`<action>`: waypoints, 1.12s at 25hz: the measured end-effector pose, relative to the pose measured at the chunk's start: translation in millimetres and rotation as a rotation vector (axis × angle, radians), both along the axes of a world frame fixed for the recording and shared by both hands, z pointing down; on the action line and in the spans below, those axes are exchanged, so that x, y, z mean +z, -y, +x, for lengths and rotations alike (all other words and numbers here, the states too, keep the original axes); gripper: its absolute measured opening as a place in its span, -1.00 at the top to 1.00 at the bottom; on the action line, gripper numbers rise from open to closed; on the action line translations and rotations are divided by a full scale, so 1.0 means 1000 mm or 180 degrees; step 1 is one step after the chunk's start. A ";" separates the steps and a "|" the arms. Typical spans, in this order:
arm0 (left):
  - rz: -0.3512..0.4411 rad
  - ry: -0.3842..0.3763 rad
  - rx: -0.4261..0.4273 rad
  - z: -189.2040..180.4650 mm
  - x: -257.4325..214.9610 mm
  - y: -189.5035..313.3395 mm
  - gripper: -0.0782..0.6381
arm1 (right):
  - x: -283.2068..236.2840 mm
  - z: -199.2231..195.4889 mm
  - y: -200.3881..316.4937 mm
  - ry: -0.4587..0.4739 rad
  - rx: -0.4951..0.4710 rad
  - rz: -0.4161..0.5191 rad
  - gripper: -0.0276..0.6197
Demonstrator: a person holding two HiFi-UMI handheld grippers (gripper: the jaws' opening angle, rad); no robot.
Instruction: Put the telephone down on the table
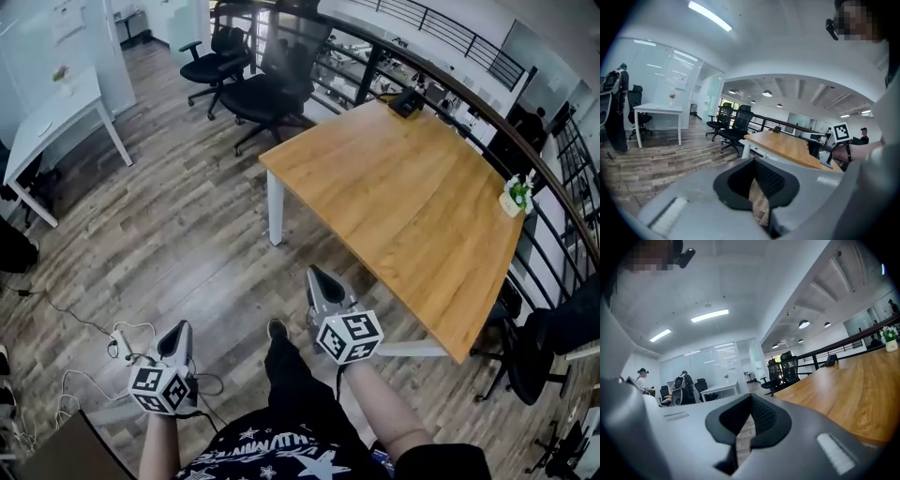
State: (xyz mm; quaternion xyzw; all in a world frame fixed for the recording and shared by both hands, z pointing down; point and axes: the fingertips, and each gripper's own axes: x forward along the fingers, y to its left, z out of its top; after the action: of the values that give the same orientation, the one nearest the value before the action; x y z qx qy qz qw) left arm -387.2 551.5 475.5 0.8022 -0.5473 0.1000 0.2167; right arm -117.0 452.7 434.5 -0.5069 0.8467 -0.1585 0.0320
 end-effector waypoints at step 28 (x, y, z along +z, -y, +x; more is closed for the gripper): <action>-0.0062 0.0019 0.0514 0.121 0.005 0.446 0.78 | 0.014 0.151 0.388 0.0018 0.0506 -0.0022 0.92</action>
State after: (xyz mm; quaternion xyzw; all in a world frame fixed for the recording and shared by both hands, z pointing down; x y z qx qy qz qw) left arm -265.9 105.3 480.9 0.8413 -0.4804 0.1249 0.2140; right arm 33.7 64.6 448.4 -0.5722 0.8032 -0.1598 0.0451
